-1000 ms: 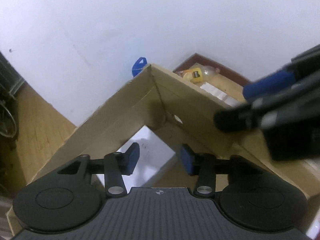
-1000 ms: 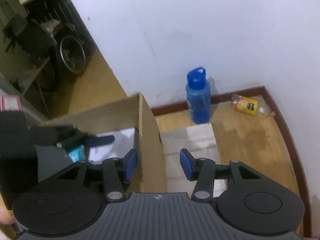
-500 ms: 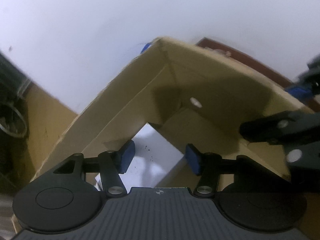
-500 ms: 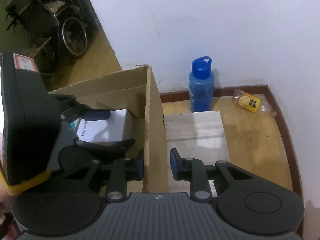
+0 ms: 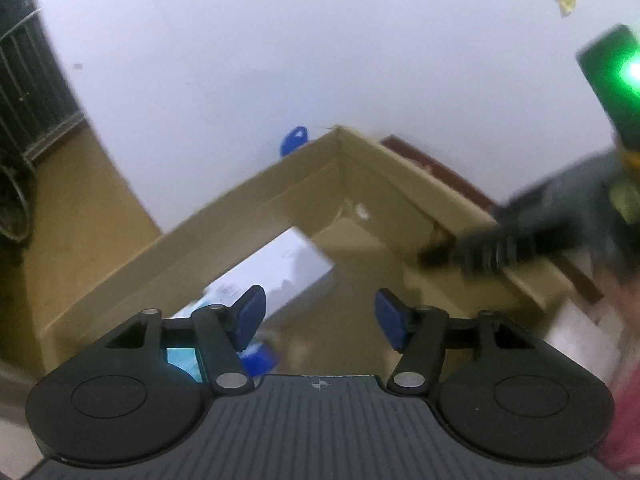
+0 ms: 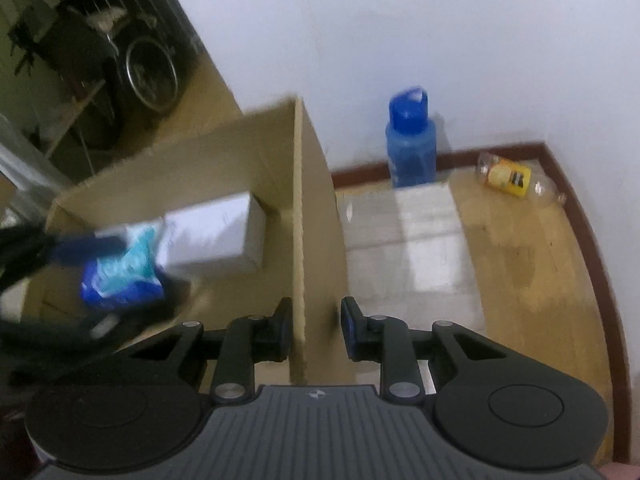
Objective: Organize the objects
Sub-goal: 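Withdraw both tools from the cardboard box back over the table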
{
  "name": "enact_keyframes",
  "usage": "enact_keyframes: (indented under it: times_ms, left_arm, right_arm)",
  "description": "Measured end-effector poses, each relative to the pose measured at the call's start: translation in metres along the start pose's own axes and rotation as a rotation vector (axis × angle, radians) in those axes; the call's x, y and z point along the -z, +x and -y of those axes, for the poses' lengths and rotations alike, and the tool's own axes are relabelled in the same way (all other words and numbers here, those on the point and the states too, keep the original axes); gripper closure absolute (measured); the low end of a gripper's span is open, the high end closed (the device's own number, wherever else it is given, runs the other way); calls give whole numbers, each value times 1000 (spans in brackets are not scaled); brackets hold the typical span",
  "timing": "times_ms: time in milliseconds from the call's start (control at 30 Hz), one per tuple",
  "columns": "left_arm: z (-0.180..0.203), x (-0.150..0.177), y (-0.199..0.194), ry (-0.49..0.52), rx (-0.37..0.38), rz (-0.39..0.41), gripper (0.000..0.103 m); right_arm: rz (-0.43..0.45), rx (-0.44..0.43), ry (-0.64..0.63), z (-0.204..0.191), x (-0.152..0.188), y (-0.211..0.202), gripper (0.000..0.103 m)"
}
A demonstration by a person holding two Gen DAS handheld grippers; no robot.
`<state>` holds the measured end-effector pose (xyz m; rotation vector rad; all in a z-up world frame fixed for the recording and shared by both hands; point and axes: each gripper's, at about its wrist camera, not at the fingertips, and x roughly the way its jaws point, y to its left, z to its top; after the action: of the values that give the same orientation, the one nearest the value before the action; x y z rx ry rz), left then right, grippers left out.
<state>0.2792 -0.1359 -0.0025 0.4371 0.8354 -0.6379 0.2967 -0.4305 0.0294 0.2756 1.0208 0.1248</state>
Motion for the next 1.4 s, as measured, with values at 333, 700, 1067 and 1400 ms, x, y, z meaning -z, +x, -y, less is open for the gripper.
enact_keyframes:
  times_ms: [333,700,1067,1400]
  left_arm:
    - [-17,64,-71,-5,276,-100,37]
    - [-10,76,-53,90,123,-193,83]
    - [-14,78,-62,112,160,-246,84]
    - [-16,71,-66,108,113,-192,79]
  right_arm:
    - [-9,-37,-61,-14,-1,-39,57]
    - [-72,42,-85,-15,31,-32,73]
    - [-112,-5,-79,-4,43,-45,73]
    - [-82,-41,-36,1,42,-55,73]
